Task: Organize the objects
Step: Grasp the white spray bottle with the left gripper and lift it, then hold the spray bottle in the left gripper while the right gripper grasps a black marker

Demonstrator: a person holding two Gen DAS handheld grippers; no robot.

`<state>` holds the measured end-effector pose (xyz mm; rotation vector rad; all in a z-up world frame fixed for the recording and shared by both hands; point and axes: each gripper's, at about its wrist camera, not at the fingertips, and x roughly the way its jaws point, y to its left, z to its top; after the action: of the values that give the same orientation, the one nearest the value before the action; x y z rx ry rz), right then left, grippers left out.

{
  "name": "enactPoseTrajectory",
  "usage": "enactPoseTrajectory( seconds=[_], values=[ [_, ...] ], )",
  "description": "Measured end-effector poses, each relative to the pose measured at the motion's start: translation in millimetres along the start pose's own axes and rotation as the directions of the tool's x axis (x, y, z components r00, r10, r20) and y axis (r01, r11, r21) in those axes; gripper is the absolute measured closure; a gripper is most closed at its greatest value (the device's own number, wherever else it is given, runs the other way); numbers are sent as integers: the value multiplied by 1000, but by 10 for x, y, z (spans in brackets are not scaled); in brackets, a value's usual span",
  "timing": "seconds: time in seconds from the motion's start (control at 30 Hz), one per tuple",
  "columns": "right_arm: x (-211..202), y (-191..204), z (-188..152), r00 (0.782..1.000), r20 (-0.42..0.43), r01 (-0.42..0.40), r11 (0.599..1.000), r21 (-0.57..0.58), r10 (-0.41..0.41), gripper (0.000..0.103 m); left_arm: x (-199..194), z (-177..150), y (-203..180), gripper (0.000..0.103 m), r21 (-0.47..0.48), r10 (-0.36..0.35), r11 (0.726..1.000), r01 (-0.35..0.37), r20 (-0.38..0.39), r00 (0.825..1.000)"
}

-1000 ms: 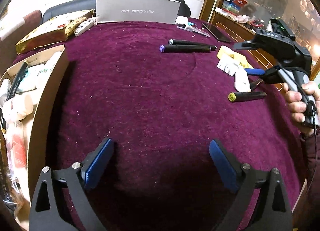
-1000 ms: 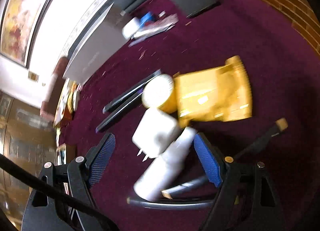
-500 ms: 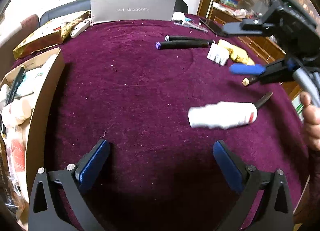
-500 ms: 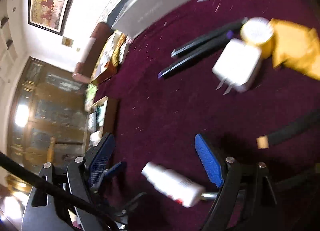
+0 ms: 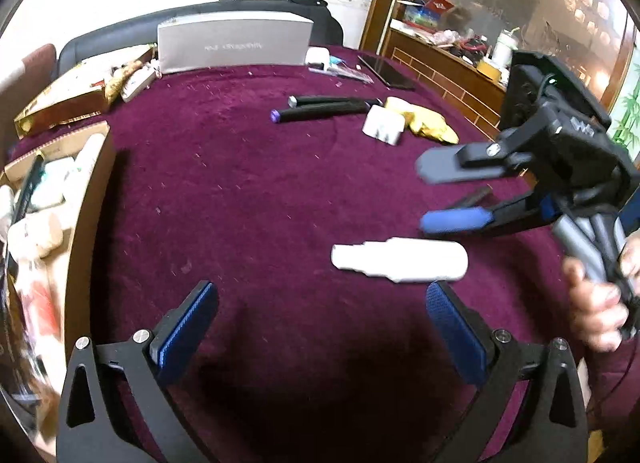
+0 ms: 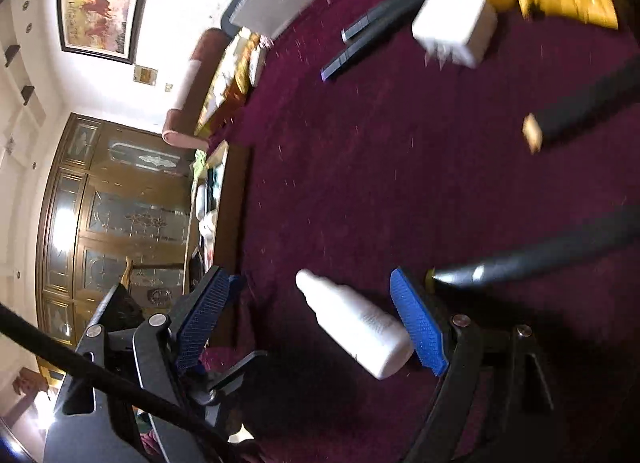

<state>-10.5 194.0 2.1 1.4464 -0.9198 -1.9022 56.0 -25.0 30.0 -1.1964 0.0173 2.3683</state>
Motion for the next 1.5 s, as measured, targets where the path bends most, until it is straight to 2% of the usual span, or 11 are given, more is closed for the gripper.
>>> enactPoseTrajectory(
  seconds=[0.2, 0.33, 0.53, 0.6, 0.63, 0.7, 0.73, 1.0, 1.13, 1.37, 1.5],
  values=[
    [233, -7, -222, 970, -96, -212, 972, 100, 221, 18, 92, -52, 36, 3, -125, -95, 988, 87, -62, 994],
    [-2, -12, -226, 993, 1, -115, 992, 47, 115, 18, 159, -43, -4, 3, -110, -60, 993, 53, -67, 996],
    [-352, -88, -276, 993, 122, -14, 999, 33, 10, 17, 284, -4, -148, 4, 35, 108, 994, -107, -51, 993],
    [-464, -98, -275, 988, 153, 16, 999, 29, -20, 18, 340, -6, -205, 11, 95, 142, 986, -136, -57, 988],
    [-518, -107, -269, 985, 167, 29, 999, 32, -34, 18, 384, -13, -237, 33, 126, 157, 981, -147, -73, 985],
    [-623, -131, -244, 979, 190, 63, 997, 34, -68, 17, 372, -7, -271, 59, 151, 147, 979, -135, -67, 987],
    [-673, -143, -231, 975, 204, 84, 996, 35, -90, 18, 358, -1, -264, 78, 151, 138, 980, -126, -70, 988],
    [-676, -288, -196, 938, 214, 253, 961, 111, -272, 18, 218, -4, -22, 78, 4, 25, 1000, -25, -69, 997],
    [-597, -287, -188, 871, 216, 421, 897, 137, -441, 18, 97, 20, 25, 78, -27, 3, 1000, -4, -37, 999],
    [-368, -194, 52, 775, 241, 561, 811, 163, -584, 20, 4, -16, 150, 78, -65, -31, 997, 29, -26, 999],
    [-230, -86, 157, 676, 258, 680, 720, 141, -690, 36, -17, -58, 229, 78, -80, -36, 996, 34, -24, 999]
  ],
)
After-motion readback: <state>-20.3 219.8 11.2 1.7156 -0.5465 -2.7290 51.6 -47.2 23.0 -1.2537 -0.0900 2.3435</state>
